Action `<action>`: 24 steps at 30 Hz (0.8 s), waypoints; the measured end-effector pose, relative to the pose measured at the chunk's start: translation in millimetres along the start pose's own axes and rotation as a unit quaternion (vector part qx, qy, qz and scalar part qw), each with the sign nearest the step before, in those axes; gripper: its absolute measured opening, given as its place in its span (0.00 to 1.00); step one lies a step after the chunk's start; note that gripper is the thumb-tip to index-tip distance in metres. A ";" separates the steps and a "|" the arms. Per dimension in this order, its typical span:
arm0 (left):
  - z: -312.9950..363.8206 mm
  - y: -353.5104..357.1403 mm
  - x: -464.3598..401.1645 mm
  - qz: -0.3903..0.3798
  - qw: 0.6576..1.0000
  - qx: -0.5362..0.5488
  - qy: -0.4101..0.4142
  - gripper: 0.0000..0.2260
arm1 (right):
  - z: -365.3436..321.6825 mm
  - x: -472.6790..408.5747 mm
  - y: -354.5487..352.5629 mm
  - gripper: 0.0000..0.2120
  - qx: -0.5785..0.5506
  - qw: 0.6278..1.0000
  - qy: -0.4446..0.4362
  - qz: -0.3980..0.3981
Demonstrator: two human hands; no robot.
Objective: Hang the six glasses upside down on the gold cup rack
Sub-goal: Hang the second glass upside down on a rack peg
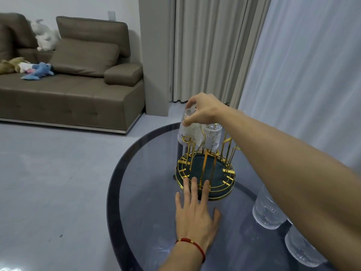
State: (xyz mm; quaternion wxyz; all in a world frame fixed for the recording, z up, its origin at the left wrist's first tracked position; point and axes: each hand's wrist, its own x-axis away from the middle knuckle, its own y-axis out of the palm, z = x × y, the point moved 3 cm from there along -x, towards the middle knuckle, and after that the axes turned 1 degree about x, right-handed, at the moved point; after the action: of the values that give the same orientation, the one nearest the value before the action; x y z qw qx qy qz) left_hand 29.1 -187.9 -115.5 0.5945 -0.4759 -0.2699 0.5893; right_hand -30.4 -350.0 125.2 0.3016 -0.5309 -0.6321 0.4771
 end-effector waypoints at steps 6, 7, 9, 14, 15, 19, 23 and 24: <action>0.7 -0.3 0.0 -0.008 1.000 -0.008 -0.002 0.33 | -0.4 -8.7 17.1 0.36 0.129 0.990 0.005 -0.064; 0.8 -0.6 0.2 -0.006 1.000 -0.010 -0.001 0.33 | -0.4 -9.4 19.0 0.36 0.159 0.985 0.002 -0.065; 1.6 -0.4 0.2 -0.005 1.000 -0.017 0.001 0.33 | -1.2 -10.3 22.5 0.36 0.207 0.976 -0.010 -0.062; 0.9 1.9 -0.2 -0.009 0.999 -0.031 0.000 0.33 | 1.4 -11.2 25.9 0.37 0.244 0.966 -0.026 -0.081; 1.0 1.7 -0.2 -0.007 0.999 -0.033 0.001 0.33 | 2.3 -9.8 25.4 0.38 0.249 0.964 -0.030 -0.083; 2.3 -1.0 1.0 -0.005 1.000 -0.028 0.003 0.33 | 3.3 12.6 11.9 0.36 0.264 0.963 -0.044 -0.035; 4.0 -6.9 0.6 -0.013 1.000 -0.027 0.008 0.33 | 11.9 74.1 -9.0 0.23 0.146 0.981 -0.060 0.115; 5.5 -8.9 0.4 -0.017 0.999 -0.032 0.008 0.34 | 17.5 97.2 -10.8 0.20 0.104 0.981 -0.060 0.150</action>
State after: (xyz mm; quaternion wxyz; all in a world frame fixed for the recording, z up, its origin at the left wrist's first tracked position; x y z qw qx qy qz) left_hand 28.3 -184.8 -105.5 0.5909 -0.4947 -0.2923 0.5663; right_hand -74.8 -261.6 116.6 0.2420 -0.5557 -0.5089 0.6112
